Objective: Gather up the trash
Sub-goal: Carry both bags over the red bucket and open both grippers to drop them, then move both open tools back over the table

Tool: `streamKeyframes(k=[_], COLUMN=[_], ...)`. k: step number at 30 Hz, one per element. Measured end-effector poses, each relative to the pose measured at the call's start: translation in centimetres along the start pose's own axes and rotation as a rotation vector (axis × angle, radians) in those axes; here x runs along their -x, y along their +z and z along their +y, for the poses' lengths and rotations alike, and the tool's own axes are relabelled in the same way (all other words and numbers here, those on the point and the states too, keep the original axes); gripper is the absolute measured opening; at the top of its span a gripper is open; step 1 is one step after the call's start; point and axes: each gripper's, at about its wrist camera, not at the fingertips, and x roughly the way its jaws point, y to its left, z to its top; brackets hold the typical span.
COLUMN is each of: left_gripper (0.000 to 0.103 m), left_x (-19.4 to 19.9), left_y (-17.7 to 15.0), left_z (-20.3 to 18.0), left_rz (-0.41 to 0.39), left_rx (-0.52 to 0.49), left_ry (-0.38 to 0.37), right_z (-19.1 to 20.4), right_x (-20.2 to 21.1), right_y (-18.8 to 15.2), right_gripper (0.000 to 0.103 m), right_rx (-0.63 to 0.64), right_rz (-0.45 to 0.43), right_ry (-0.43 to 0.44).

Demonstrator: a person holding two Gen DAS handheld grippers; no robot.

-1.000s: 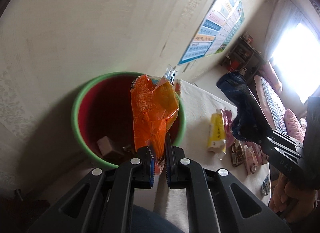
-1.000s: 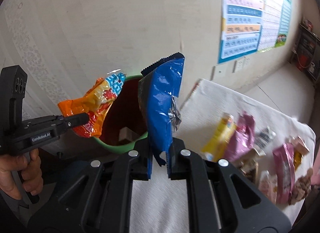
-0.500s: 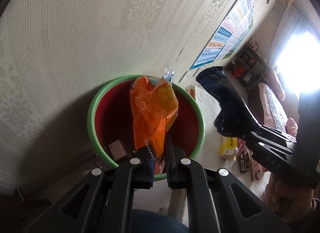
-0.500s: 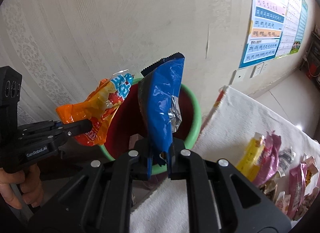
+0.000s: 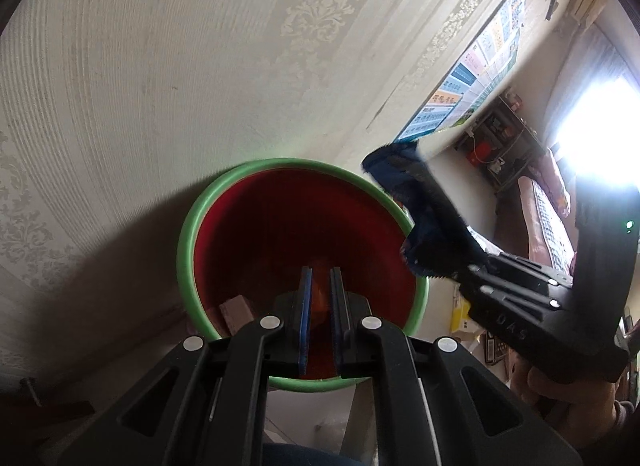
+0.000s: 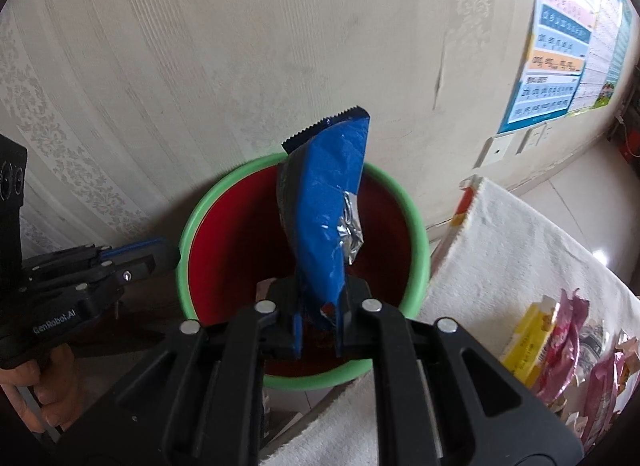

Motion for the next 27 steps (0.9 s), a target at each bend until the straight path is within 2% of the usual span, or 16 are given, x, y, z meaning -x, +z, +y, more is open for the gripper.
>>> streamKeyframes(k=[1, 2, 3, 4, 5, 6, 8, 9, 12, 20, 27], left_gripper=[0.016, 0.025, 0.036, 0.04, 0.051, 0.065, 0.081, 0.089, 0.094, 0.095, 0.095], left_x=[0.2, 0.3, 0.4, 0.6, 0.6, 0.7, 0.9, 1.0, 1.4, 2.1, 2.3], left_y=[-0.3, -0.5, -0.7, -0.9, -1.0, -1.2, -1.6, -1.8, -2.1, -2.6, -4.1], left_z=[0.2, 0.5, 0.8, 0.9, 1.2, 1.4, 1.8, 2.0, 2.0, -0.2, -5.2], left_rz=[-0.003, -0.006, -0.009, -0.011, -0.015, -0.018, -0.025, -0.027, -0.035, -0.039, -0.054], left_rx=[0.008, 0.014, 0.024, 0.031, 0.04, 0.053, 0.074, 0.082, 0.084, 0.066, -0.041], left_ry=[0.001, 0.002, 0.007, 0.008, 0.007, 0.013, 0.028, 0.033, 0.051, 0.054, 0.09], right_z=[0.1, 0.1, 0.1, 0.0, 0.0, -0.1, -0.4, -0.5, -1.2, -3.7, -6.5], right_x=[-0.1, -0.1, -0.1, -0.2, -0.2, -0.2, 0.0, 0.0, 0.5, 4.3, 8.7], right_y=[0.0, -0.1, -0.2, -0.4, -0.5, -0.8, -1.4, -1.6, -2.7, -6.2, -9.3], right_gripper=[0.037, 0.05, 0.056, 0.067, 0.077, 0.082, 0.096, 0.097, 0.098, 0.098, 0.098], right_rx=[0.002, 0.004, 0.002, -0.002, -0.005, -0.009, -0.022, -0.027, -0.046, -0.103, -0.167], right_rz=[-0.003, -0.009, -0.008, -0.003, 0.0, 0.002, 0.004, 0.007, 0.023, -0.01, -0.067], right_ry=[-0.007, -0.01, -0.006, -0.001, -0.001, -0.005, -0.02, -0.024, -0.026, -0.1, -0.221])
